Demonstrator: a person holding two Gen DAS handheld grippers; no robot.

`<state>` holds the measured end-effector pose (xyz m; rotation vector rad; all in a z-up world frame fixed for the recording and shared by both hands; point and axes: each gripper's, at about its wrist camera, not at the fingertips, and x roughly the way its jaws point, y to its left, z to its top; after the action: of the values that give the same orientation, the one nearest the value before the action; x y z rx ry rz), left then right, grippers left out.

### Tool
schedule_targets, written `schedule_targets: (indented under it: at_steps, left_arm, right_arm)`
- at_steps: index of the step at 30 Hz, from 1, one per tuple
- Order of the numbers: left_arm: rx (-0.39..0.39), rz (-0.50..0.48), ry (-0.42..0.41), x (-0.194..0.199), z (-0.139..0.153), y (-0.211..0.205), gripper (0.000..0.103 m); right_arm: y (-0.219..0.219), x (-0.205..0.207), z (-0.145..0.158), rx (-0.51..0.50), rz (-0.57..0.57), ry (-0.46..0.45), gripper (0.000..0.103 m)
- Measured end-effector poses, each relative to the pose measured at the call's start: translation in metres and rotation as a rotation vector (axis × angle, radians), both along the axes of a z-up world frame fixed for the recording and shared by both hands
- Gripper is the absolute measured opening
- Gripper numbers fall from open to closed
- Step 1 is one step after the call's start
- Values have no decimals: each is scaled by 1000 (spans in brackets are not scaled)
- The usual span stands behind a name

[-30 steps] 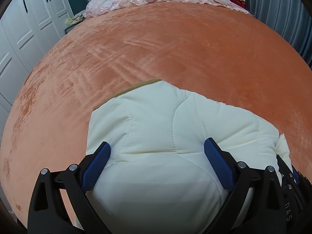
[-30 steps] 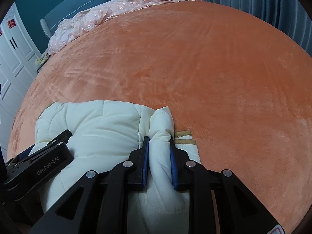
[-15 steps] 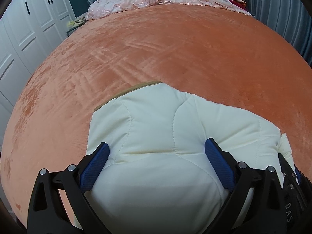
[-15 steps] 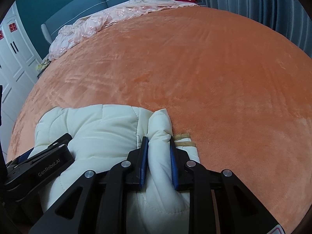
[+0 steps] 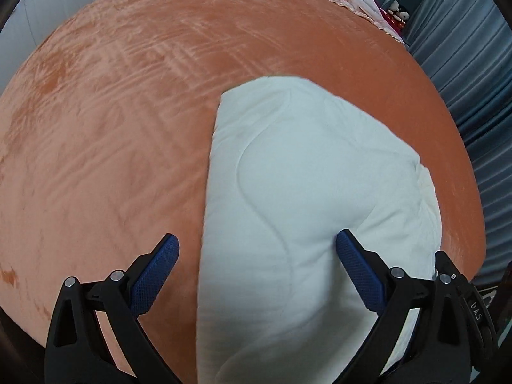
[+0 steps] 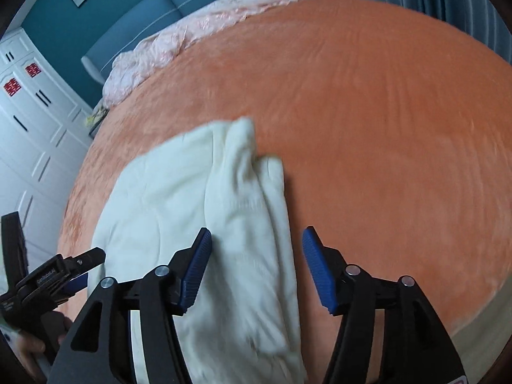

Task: Fold large clothes
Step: 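Grasp the jacket bundle with both grippers and lift it off the bed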

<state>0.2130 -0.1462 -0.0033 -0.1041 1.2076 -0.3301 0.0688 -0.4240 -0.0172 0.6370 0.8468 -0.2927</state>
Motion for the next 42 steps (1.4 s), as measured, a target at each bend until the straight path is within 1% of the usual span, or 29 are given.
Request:
schedule_targets:
  at_steps: [3,8,13,15,17,21,25,29,31,33,34,35,36,38,39,40,42]
  left_arm:
    - [-66,11,41,-14,-6,17,96]
    - [-115,-10,83,-28,-17,21,98]
    - [-190,-22,150,-34,-29,17,98]
    - [-199,-13,152,-34,-32,16,98]
    - [-210,-11,152,-35,-35,16,98]
    - [-243,-4,147,-34,-41,16,98]
    - [-254,-20,117,-35,-43,14,98]
    - [-272,-31,114,-31,-44,12,98]
    - [-277,-35,111,-32,-43,12,98]
    - [-273,-43,95,-34,-39,12,98]
    - [-264,-52,83,-36,-35,11,96]
    - [-252,-58,69,-38,-31,8,95]
    - [-245,-68,58,-39,-27,6,93]
    - [-221,-93,21,-42,-16,2,87]
    - [-206,-113,0,-44,-9,-1,83]
    - [-196,-130,-20,-45,-2,-2,79]
    - [-180,-165,-65,-50,16,-4,75]
  right_arm:
    - [3,-14,-8,52,-1,4,67]
    - [7,-21,-28,189,7,0,69]
    - [3,-29,-49,345,-15,-31,73]
    - [1,-31,-59,417,-24,-54,75]
    - [0,-33,-65,461,-31,-76,75]
    - [3,-33,-68,463,-24,-95,75]
    - [2,-33,-74,506,-18,-116,75]
    - [-4,-28,-77,525,-5,-127,74]
    - [-4,-25,-76,522,7,-123,71]
    - [-6,-23,-75,519,20,-121,63]
    - [-7,-22,-74,522,20,-120,61]
    - [-8,-22,-73,528,19,-122,56]
    - [-8,-23,-71,523,17,-121,51]
    - [-3,-24,-61,495,20,-123,44]
    - [-1,-25,-54,468,23,-124,41]
    - [2,-25,-47,441,29,-124,40]
    - [7,-26,-29,388,43,-131,38]
